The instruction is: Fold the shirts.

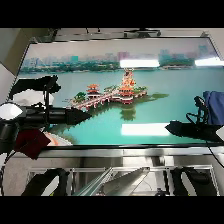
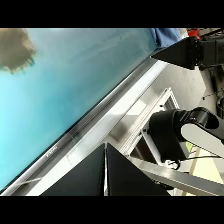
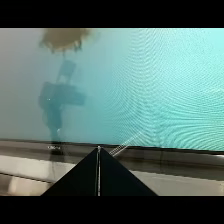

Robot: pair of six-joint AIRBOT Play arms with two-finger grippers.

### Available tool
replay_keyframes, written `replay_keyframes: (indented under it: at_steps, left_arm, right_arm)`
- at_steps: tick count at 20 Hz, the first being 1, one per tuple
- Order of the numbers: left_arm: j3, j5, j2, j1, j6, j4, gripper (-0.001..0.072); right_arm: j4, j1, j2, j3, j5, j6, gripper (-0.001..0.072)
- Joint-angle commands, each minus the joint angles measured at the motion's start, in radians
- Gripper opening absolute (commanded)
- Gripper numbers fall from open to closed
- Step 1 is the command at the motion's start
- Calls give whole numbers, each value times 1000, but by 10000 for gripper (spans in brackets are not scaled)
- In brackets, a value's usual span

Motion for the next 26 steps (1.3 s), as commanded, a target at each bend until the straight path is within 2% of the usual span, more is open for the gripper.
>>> replay_keyframes:
  at_steps: [1,11,13,15,19,22,23,24,25,26]
  left_arm:
    - [0,0,1,-1,0,0,11]
    - [0,0,1,-1,0,0,11]
    - [0,2,1,-1,0,0,11]
    - [0,37,1,-1,0,-1,11]
    - [1,146,1,0,0,0,10]
    - [124,253,-50,143,-18,97,12]
    - [188,278,-89,221,-18,140,154]
    - [261,309,-142,307,-18,200,487]
    - [340,324,-212,389,-19,276,720]
    - [417,323,-293,451,-18,336,710]
  right_arm:
    - [0,1,1,0,0,0,21]
    - [0,1,1,0,0,0,21]
    - [2,1,0,0,-39,0,21]
    - [2,1,0,0,-85,0,21]
    - [1,1,0,0,-85,0,22]
    - [1,1,-13,0,-84,0,22]
    - [1,1,-18,0,-84,0,25]
    - [1,1,-20,0,-84,0,29]
    - [2,1,-20,0,-87,0,30]
    - [2,1,-20,0,-96,0,66]
